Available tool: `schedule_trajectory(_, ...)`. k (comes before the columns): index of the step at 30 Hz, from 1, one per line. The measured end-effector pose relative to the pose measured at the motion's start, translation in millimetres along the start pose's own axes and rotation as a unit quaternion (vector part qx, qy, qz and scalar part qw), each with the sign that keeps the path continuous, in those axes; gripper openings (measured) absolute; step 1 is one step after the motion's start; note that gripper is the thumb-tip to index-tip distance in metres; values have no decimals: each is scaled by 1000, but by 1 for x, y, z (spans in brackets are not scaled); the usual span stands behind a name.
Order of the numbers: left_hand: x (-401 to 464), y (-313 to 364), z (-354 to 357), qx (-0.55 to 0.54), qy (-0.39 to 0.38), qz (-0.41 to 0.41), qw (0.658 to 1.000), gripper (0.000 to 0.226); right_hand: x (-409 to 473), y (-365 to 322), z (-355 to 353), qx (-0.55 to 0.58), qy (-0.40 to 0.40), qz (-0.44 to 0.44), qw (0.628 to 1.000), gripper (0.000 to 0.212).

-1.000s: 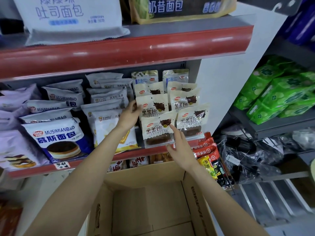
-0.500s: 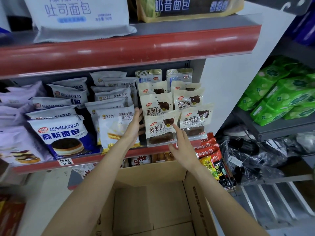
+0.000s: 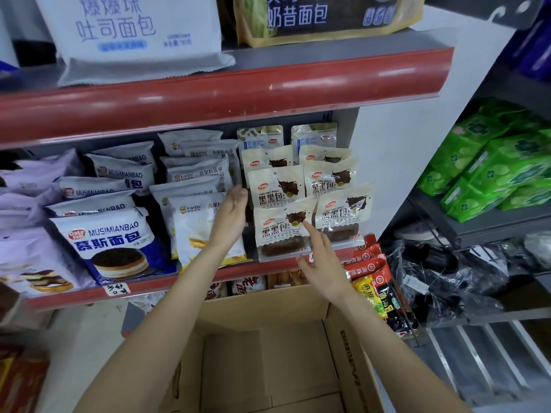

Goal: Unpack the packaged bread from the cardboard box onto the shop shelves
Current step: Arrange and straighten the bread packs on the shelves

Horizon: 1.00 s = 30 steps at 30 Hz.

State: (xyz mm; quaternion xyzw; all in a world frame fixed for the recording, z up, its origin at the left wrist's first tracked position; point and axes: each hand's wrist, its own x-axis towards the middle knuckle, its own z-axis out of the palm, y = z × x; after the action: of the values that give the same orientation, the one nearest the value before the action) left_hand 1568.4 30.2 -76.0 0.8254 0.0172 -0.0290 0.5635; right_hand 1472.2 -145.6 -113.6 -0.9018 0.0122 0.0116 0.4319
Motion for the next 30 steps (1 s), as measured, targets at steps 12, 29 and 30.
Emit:
schedule_trajectory(12, 69, 29, -1, -161, -60, -91, 981, 48, 0, 4, 1, -7, 1, -17, 1000, 70)
schedule_trajectory(29, 98, 20, -10, 144, 57, 126, 980, 34, 0, 0, -4, -21, -20, -7, 1000, 71)
schedule_trajectory(30, 103, 20, -13, 186, 71, 152, 968, 35, 0, 0, -5, -22, -22, -7, 1000, 71)
